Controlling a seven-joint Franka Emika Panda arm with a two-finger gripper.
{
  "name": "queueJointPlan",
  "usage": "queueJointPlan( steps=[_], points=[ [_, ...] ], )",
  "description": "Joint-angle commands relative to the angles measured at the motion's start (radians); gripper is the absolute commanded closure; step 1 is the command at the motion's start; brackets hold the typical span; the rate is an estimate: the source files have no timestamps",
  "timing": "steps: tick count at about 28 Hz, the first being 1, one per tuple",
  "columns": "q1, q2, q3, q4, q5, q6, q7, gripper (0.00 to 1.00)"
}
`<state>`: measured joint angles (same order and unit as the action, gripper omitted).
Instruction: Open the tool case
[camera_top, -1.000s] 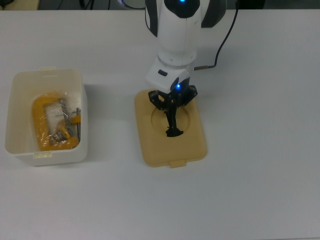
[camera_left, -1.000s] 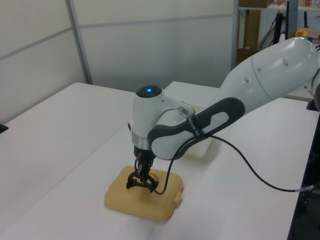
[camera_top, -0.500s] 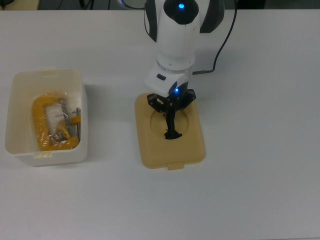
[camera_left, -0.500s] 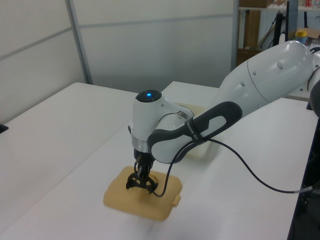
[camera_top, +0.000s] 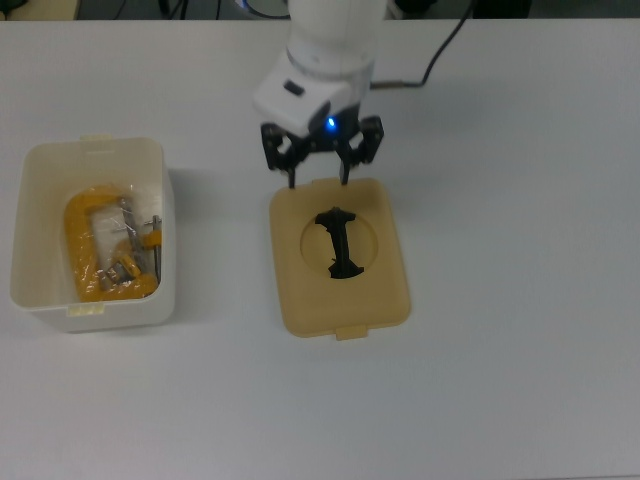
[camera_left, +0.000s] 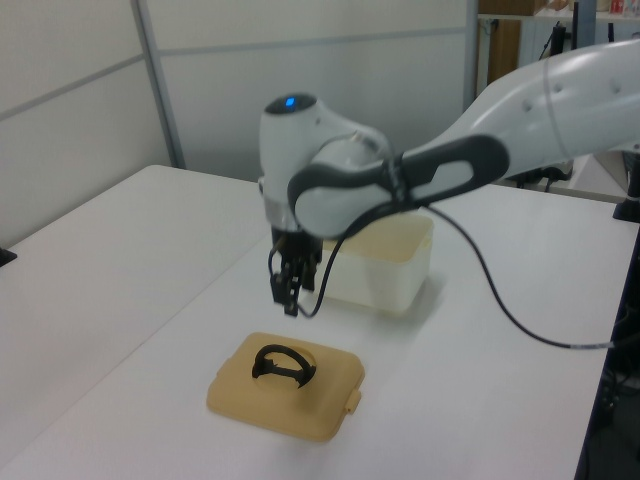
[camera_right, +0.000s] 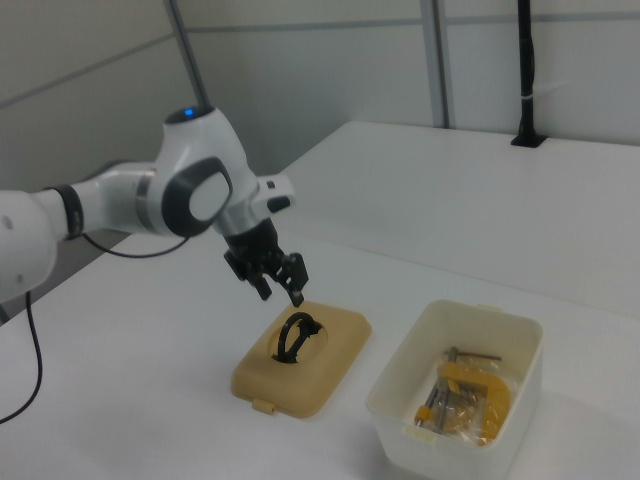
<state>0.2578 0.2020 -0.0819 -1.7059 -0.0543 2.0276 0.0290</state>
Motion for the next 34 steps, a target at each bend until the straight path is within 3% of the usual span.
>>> queueJointPlan(
  steps=[1,5,12,17,29,34],
  points=[
    [-0.02,-0.084,-0.002,-0.018,-0.015,-0.087,-0.026,0.0],
    [-0.066,-0.148,-0.002,-0.018,-0.01,-0.161,-0.11,0.0],
    [-0.141,-0.211,-0.004,-0.005,-0.01,-0.196,-0.124,0.0],
    [-0.178,-0.202,-0.004,0.094,-0.01,-0.309,-0.136,0.0],
    [-0.221,-0.21,-0.006,0.192,-0.009,-0.464,-0.182,0.0],
    [-0.221,-0.211,-0.002,0.2,-0.007,-0.512,-0.166,0.0]
  ],
)
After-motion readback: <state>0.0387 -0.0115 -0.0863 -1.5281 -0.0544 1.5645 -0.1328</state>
